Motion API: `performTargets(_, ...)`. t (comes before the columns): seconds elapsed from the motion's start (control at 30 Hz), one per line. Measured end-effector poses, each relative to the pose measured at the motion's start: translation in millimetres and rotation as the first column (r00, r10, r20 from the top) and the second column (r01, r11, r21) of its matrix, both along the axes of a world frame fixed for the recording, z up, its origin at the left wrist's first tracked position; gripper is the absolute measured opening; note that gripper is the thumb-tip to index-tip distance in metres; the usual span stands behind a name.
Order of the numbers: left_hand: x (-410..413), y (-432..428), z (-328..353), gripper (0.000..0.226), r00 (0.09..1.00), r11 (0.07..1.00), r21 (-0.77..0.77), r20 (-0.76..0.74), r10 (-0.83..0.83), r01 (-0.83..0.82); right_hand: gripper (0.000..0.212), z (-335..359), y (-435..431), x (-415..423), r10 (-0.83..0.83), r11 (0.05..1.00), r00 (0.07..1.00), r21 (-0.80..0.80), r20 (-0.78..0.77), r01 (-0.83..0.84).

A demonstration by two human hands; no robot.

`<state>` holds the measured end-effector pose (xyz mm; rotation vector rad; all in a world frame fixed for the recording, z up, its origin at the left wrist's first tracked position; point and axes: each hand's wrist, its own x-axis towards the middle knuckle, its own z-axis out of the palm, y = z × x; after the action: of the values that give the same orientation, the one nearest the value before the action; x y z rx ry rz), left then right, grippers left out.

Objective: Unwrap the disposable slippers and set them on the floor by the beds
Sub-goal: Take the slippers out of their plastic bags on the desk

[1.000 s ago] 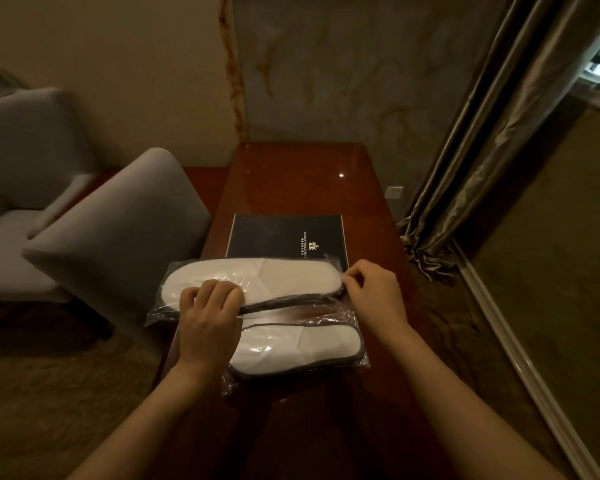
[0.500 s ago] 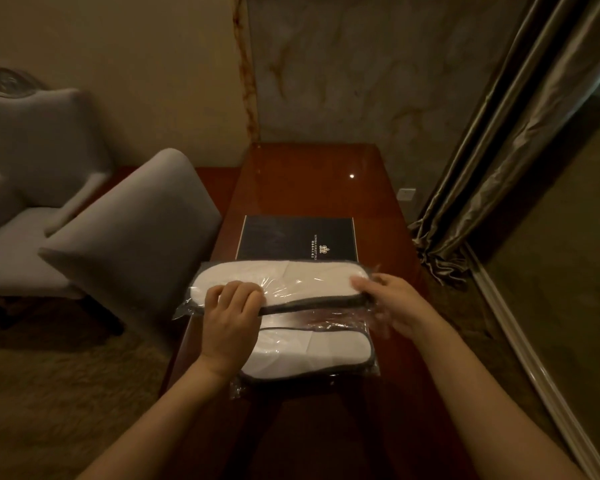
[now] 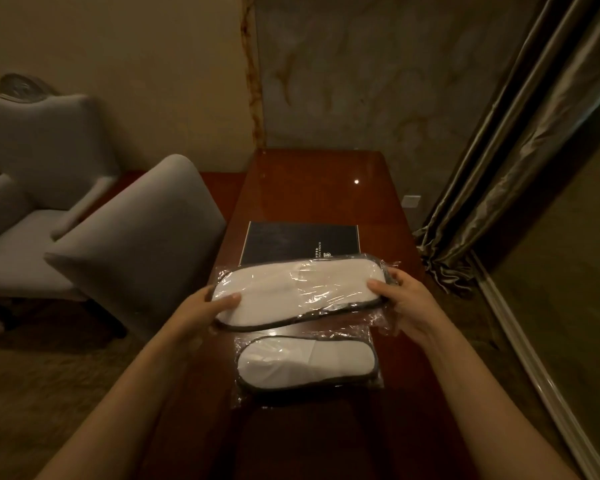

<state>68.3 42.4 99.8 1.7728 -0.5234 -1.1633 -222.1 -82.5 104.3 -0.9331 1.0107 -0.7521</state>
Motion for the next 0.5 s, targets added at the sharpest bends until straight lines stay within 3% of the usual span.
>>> performTargets(0.07,1.8,0.3,-10.7,0.047,0.997,0.999,-0.003,-0.068,0.043,-0.044,0.033,-4.0,-0.7,-3.1,-0.002,0.999,0.998,-0.032,-0.063,0.000)
performTargets(0.13,4.8,1.9,-19.5,0.043,0.990,0.995,0.003,-0.098,0.097,-0.097,0.023,-12.3,-3.3,-9.4,-0.060,0.993,0.972,-0.109,-0.229,0.035)
performTargets(0.27,8.9,5.9,-29.7,0.040,0.980,0.986,-0.030,-0.118,0.160,-0.165,0.020,-35.8,-6.6,-27.5,-0.197,0.961,0.823,-0.273,-0.532,0.053)
performTargets(0.33,10.9,8.1,-34.0,0.046,0.983,0.985,-0.044,-0.083,0.165,-0.169,0.021,-42.0,-5.2,-29.7,-0.332,0.889,0.680,-0.459,-0.654,-0.008)
performTargets(0.4,12.1,9.2,-38.2,0.054,0.987,0.987,-0.039,-0.042,0.155,-0.157,0.022,-38.0,-4.1,-23.2,-0.424,0.779,0.675,-0.623,-0.604,-0.068)
performTargets(0.43,11.5,9.9,-39.3,0.056,0.988,0.987,-0.043,-0.035,0.151,-0.153,0.023,-34.4,-4.5,-17.4,-0.390,0.762,0.692,-0.634,-0.608,-0.129)
performTargets(0.5,8.4,10.8,-40.2,0.053,0.987,0.985,-0.082,-0.063,0.148,-0.153,0.028,-31.7,-6.5,-6.8,-0.201,0.815,0.690,-0.509,-0.695,-0.276)
